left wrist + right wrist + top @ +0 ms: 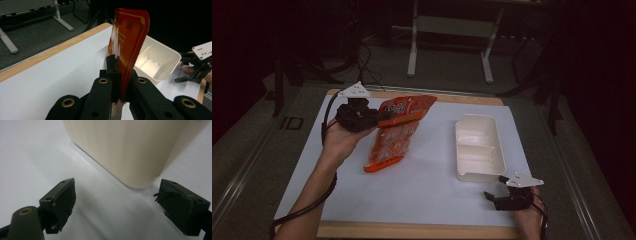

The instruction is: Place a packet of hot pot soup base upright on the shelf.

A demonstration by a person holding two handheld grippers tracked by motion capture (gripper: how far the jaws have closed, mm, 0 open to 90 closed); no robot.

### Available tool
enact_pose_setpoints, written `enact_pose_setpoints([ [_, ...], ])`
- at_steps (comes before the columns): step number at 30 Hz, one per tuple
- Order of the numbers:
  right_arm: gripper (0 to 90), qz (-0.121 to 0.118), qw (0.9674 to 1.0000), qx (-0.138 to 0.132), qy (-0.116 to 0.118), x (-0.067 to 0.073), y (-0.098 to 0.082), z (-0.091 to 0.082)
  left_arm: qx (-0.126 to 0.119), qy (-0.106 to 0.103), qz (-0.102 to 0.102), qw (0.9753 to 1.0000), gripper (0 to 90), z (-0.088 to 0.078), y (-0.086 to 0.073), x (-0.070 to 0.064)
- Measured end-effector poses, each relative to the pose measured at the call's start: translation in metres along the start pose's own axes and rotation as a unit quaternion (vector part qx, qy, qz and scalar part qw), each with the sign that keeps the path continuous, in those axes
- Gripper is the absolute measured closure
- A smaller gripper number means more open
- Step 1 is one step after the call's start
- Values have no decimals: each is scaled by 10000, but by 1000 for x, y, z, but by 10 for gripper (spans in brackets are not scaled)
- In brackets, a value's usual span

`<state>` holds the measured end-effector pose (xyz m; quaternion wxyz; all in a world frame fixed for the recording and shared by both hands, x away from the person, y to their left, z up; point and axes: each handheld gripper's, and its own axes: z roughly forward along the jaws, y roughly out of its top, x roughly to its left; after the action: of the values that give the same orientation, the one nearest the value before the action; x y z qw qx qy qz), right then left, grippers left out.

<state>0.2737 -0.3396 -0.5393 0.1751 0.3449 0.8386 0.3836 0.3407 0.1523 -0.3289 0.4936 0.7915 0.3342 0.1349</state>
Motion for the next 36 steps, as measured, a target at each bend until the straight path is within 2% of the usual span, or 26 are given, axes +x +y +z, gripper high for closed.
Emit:
enact_pose_setpoints([
  [11,148,1,10000,1,-1,0,0,0,-134,-139,90,9998,899,9,20,-10],
  [36,147,38,9999,-104,96,-2,-1,-2,-205,-448,305,9983,898,34,62,-32],
])
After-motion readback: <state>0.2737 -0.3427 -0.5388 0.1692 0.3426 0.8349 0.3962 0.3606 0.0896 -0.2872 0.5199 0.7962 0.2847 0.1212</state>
